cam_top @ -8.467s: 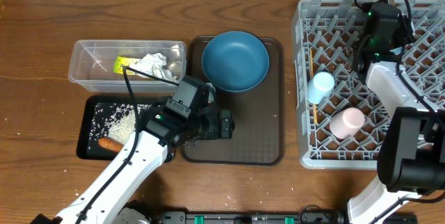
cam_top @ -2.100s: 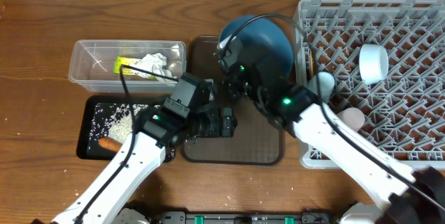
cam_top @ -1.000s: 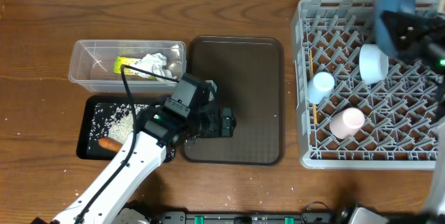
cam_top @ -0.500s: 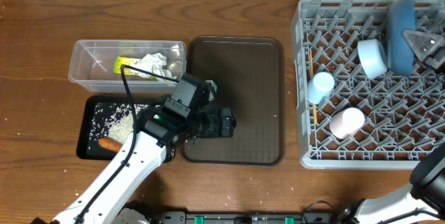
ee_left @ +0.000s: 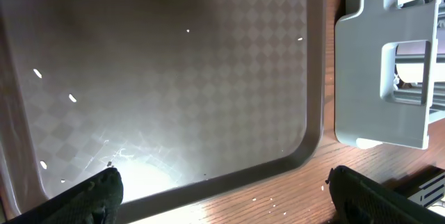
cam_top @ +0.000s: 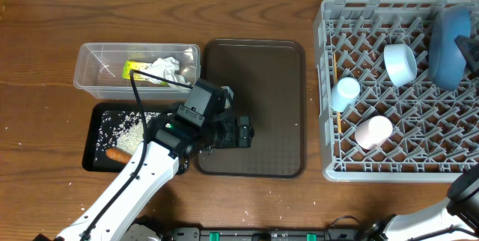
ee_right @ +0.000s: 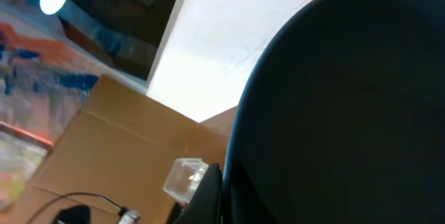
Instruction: Sort waste into correct bins and load items into the dishwasher rack
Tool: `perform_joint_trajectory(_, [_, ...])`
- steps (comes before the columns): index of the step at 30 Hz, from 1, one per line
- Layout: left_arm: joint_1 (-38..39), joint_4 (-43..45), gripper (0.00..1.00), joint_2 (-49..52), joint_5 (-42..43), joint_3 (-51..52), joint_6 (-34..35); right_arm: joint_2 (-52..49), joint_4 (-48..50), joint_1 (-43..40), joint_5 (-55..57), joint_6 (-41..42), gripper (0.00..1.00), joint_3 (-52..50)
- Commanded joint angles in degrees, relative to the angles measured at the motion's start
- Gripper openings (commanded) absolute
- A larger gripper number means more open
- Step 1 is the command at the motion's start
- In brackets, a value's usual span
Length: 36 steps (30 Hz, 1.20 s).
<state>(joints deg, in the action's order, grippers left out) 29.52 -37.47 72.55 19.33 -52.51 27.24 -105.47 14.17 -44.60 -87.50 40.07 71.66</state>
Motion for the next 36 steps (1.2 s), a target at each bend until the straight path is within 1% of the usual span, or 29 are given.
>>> perform_joint_trajectory(1, [-0.07,-0.15,0.96,0.00,-0.35,0.15,0.72,-1.29,-1.66,-2.21,-0.04,7.80,0.01,-0.11])
perform_joint_trajectory(7, [-0.07,-0.15,0.96,0.00,-0.35,0.15,0.72,-0.52,-1.73,-4.11,-1.70,9.44,0.01,-0.11])
perform_joint_trajectory(13, [-0.07,-0.15,0.97,0.00,-0.35,0.15,0.72,0.15,-2.67,-6.62,-1.70,13.29,0.01,-0.11])
perform_joint_trajectory(16, [-0.07,-0.15,0.96,0.00,-0.35,0.15,0.72,0.15,-6.29,-8.72,-1.70,12.48,0.01,-0.20])
perform_joint_trajectory(24, [-0.07,-0.15,0.96,0.00,-0.35,0.15,0.72,0.15,-19.45,-12.52,-1.73,6.45,0.01,-0.20])
perform_joint_trajectory(26, [-0.07,-0.15,0.96,0.00,-0.35,0.15,0.72,0.15,-21.99,-13.51,-1.66,5.27,0.03,-0.20])
perform_joint_trajectory(27, [-0.07,-0.15,0.96,0.00,-0.35,0.15,0.72,0.15,-22.93,-14.10,-1.60,4.61,0.06,-0.20])
perform_joint_trajectory(28, [-0.07,-0.15,0.96,0.00,-0.35,0.15,0.72,0.15,-23.39,-14.69,-1.70,4.35,0.12,-0.20])
perform_joint_trajectory(30, [-0.07,-0.15,0.96,0.00,-0.35,0.15,0.72,0.15,-23.63,-15.72,-1.75,4.39,0.36,-0.20])
perform_joint_trajectory(31, [-0.07,-0.15,0.96,0.00,-0.35,0.15,0.72,0.15,-23.71,-16.28,-1.73,4.39,0.43,-0.20])
perform_joint_trajectory(32, [-0.07,-0.15,0.96,0.00,-0.35,0.15,0.72,0.15,-23.69,-16.76,-1.73,4.39,0.52,-0.20])
perform_joint_trajectory(33, [-0.07,-0.15,0.96,0.00,-0.35,0.15,0.72,0.15,-23.69,-17.05,-1.73,4.37,0.65,-0.20])
perform_joint_trajectory(35, [-0.07,-0.15,0.97,0.00,-0.35,0.15,0.72,0.15,-23.63,-17.27,-1.73,4.37,0.88,-0.20])
perform_joint_trajectory(36, [-0.07,-0.15,0.97,0.00,-0.35,0.15,0.72,0.15,-23.65,-17.27,-1.73,4.44,0.93,-0.20])
